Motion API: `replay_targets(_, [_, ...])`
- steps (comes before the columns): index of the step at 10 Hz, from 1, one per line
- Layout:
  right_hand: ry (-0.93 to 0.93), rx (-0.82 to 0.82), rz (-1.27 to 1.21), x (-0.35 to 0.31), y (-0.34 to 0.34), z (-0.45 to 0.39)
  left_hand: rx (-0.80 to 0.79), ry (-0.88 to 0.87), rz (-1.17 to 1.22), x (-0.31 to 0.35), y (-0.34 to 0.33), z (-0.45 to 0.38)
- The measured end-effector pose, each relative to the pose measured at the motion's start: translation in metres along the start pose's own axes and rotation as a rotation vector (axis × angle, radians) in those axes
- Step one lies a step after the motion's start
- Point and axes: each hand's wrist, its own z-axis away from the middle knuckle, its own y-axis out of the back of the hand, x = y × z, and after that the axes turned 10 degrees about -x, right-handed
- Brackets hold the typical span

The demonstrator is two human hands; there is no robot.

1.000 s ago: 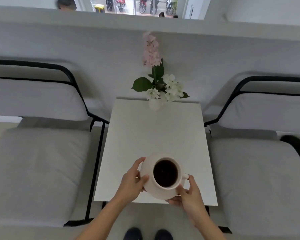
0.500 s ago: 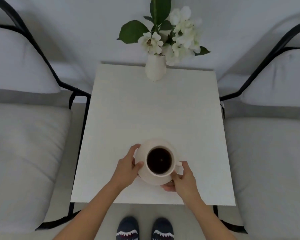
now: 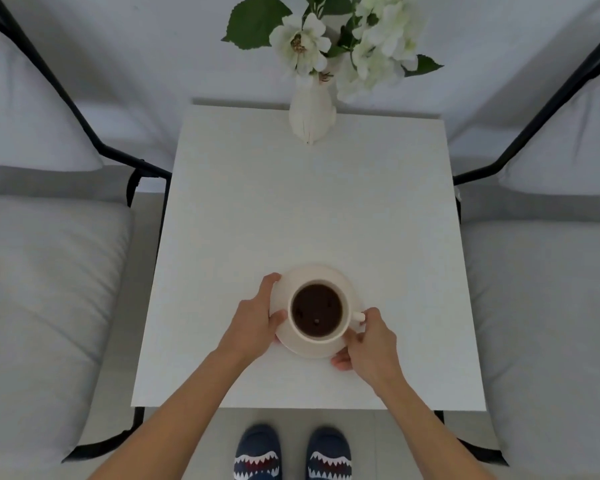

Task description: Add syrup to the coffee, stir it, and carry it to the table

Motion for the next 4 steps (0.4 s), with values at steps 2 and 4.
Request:
replay_targets(2, [-0.016, 0.032, 0.056, -0.002, 0.0, -0.003, -0.058, 0.057, -0.14, 0.014, 0.004, 0.002])
replay_targets(4, [-0.06, 0.012, 0.128, -0.011, 0.01, 0.004, 0.04, 0.061, -0.311, 0.013, 0.004, 0.005])
